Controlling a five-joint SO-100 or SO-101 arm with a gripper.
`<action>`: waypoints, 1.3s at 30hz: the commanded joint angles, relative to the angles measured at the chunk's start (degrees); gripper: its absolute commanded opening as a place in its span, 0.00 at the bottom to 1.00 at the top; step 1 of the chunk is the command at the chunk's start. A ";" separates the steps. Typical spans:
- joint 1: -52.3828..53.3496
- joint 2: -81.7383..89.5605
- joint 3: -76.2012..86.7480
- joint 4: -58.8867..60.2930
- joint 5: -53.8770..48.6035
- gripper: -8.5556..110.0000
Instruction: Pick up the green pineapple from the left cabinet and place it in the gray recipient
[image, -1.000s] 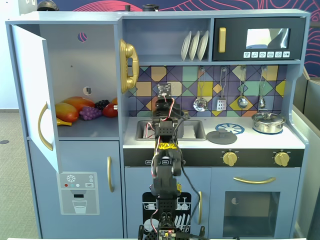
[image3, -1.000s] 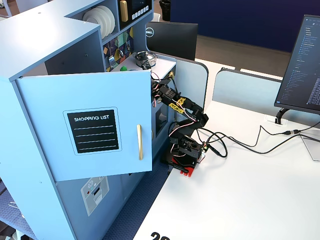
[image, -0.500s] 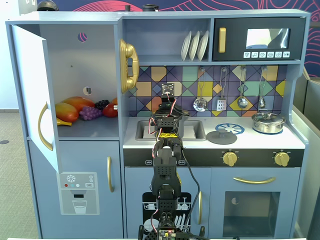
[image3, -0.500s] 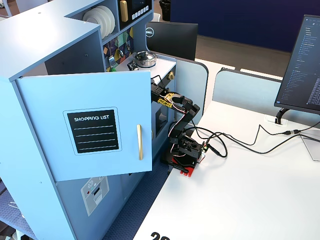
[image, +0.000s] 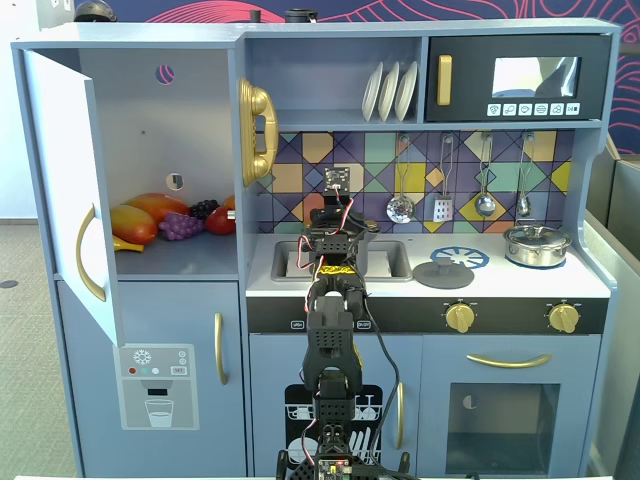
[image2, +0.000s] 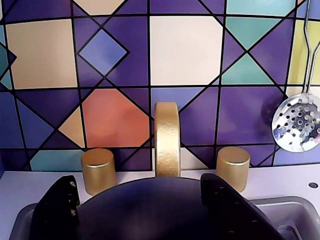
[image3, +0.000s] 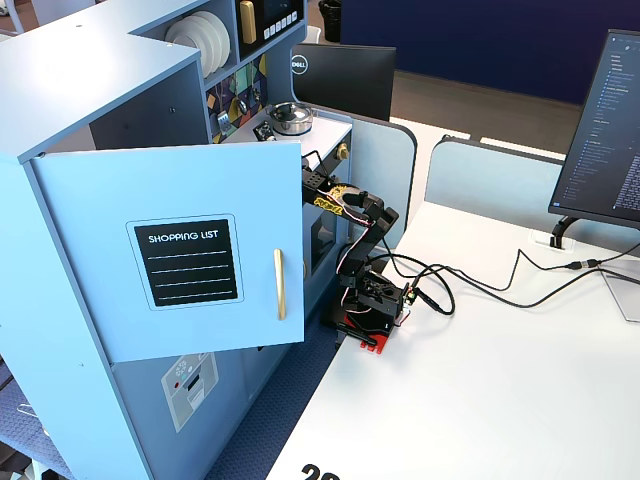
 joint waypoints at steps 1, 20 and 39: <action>0.88 4.31 -5.01 1.23 -0.53 0.28; 3.08 59.24 18.02 61.70 0.79 0.20; -0.62 64.86 65.30 61.00 7.82 0.07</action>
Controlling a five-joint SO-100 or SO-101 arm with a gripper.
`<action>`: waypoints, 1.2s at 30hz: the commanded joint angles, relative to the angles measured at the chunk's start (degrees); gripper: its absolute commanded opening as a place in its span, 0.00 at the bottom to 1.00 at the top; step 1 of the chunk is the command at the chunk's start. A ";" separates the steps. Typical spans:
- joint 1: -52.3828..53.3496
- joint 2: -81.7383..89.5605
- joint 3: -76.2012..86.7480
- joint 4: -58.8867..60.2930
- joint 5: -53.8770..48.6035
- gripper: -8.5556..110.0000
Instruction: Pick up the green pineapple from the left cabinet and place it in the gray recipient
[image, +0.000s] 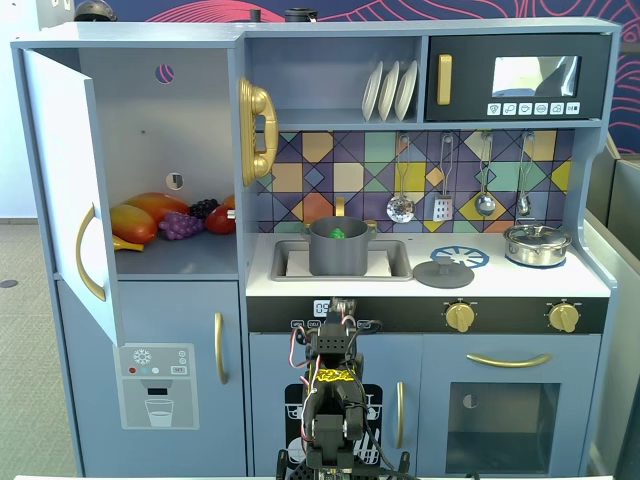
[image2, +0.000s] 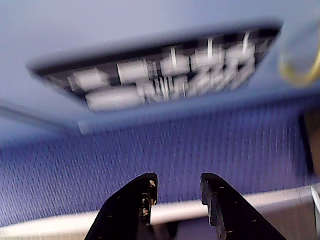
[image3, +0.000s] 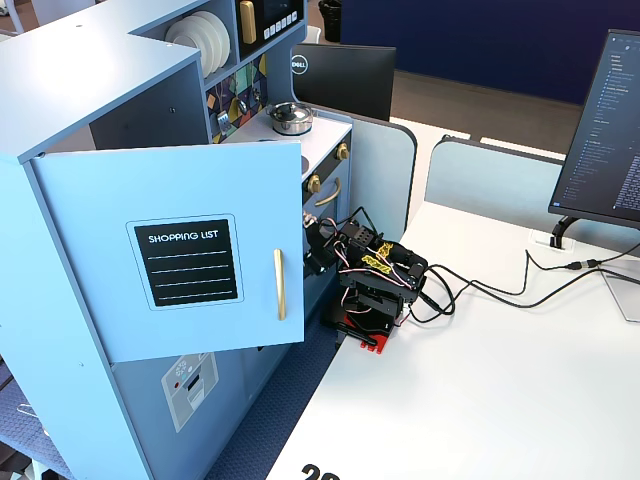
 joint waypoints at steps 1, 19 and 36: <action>0.09 0.44 2.46 0.97 0.09 0.07; -2.37 0.44 2.46 21.80 -2.72 0.11; 3.43 0.44 2.46 21.80 -2.72 0.11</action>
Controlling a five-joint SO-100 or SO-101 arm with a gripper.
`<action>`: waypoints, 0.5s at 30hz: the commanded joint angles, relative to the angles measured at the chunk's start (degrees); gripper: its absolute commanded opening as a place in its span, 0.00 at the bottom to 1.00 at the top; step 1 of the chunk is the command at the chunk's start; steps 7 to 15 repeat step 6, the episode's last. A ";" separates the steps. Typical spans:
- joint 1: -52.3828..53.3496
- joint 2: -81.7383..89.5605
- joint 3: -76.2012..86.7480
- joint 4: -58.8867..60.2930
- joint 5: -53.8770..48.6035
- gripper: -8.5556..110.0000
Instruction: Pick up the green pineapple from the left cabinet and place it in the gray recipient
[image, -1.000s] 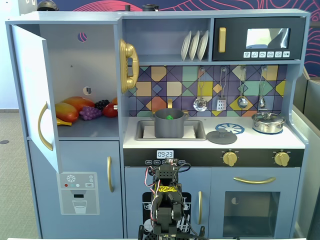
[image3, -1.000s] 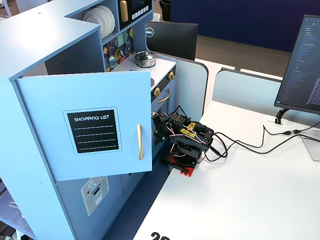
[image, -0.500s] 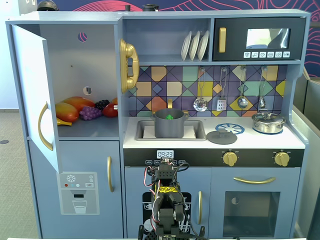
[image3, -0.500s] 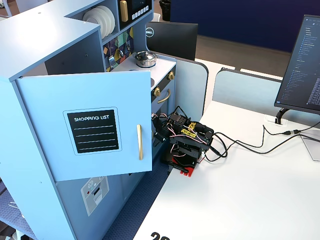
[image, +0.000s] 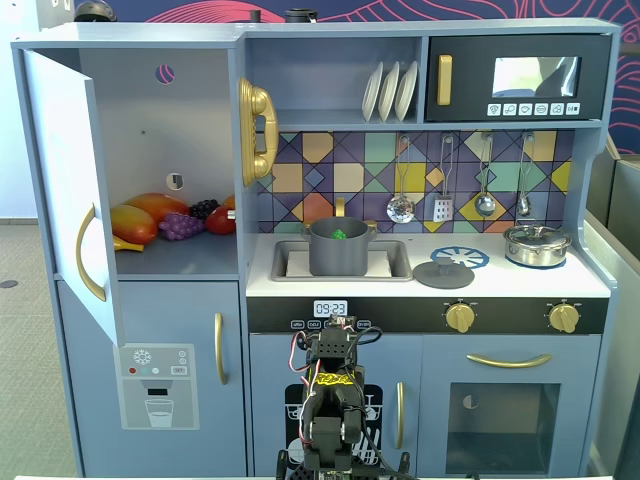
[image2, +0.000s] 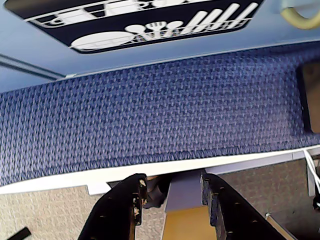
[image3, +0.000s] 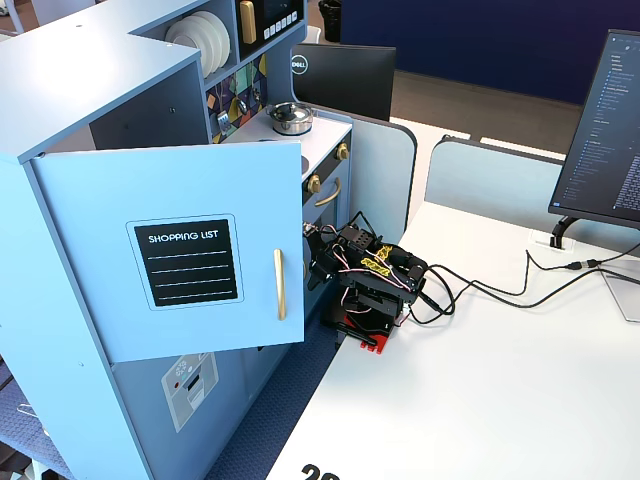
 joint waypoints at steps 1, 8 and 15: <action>1.32 -0.35 0.00 10.11 -0.09 0.11; 1.32 -0.35 0.00 10.11 -0.09 0.11; 1.32 -0.35 0.00 10.11 -0.09 0.11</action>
